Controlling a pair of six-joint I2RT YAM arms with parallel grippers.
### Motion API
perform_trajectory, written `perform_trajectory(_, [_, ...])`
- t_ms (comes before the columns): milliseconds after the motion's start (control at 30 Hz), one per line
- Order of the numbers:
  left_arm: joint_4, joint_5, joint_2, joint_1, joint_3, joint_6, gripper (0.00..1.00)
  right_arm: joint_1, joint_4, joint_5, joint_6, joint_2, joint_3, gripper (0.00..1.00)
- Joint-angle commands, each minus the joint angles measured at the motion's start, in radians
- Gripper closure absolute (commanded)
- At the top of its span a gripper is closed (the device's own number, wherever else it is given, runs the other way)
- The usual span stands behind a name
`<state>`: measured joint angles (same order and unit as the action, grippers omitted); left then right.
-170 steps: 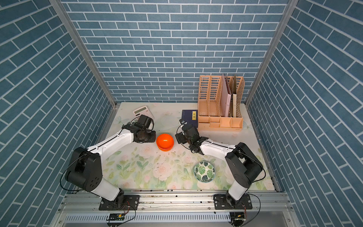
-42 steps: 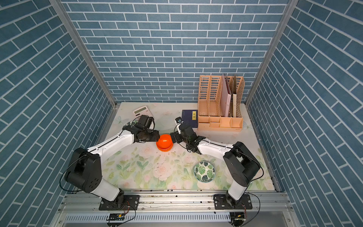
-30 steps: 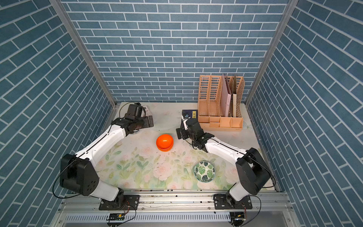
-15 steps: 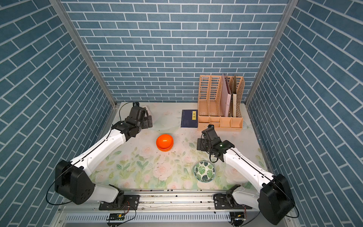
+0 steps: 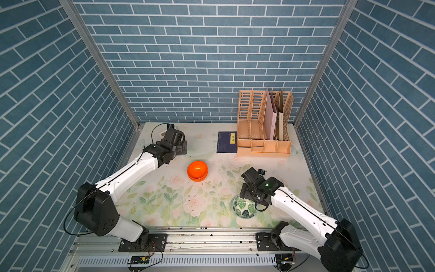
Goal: Stack the bowls
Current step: Pick up the bowl from the center of the board.
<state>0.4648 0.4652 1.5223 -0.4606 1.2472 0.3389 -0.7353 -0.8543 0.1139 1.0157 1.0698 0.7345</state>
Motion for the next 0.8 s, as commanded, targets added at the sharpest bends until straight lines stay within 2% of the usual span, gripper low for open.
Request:
perform_trajectory(0, [-0.014, -0.022, -0.018, -0.007, 0.01, -0.011, 0.0, -0.007, -0.048, -0.009, 0.074, 0.021, -0.027, 0.1])
perform_trajectory(333, [-0.047, -0.062, -0.018, -0.009, -0.018, -0.009, 0.01, -0.023, 0.005, -0.035, 0.161, -0.031, -0.121, 0.2])
perform_trajectory(400, [-0.052, -0.076, -0.013, -0.011, -0.018, -0.005, 0.02, -0.025, 0.027, -0.047, 0.165, -0.038, -0.138, 0.28])
perform_trajectory(633, [-0.058, -0.072, -0.013, -0.011, -0.02, -0.007, 0.03, -0.034, 0.127, -0.074, 0.177, -0.038, -0.202, 0.66])
perform_trajectory(767, [-0.058, -0.075, -0.015, -0.011, -0.022, -0.006, 0.03, -0.037, 0.161, -0.071, 0.188, -0.046, -0.221, 0.82])
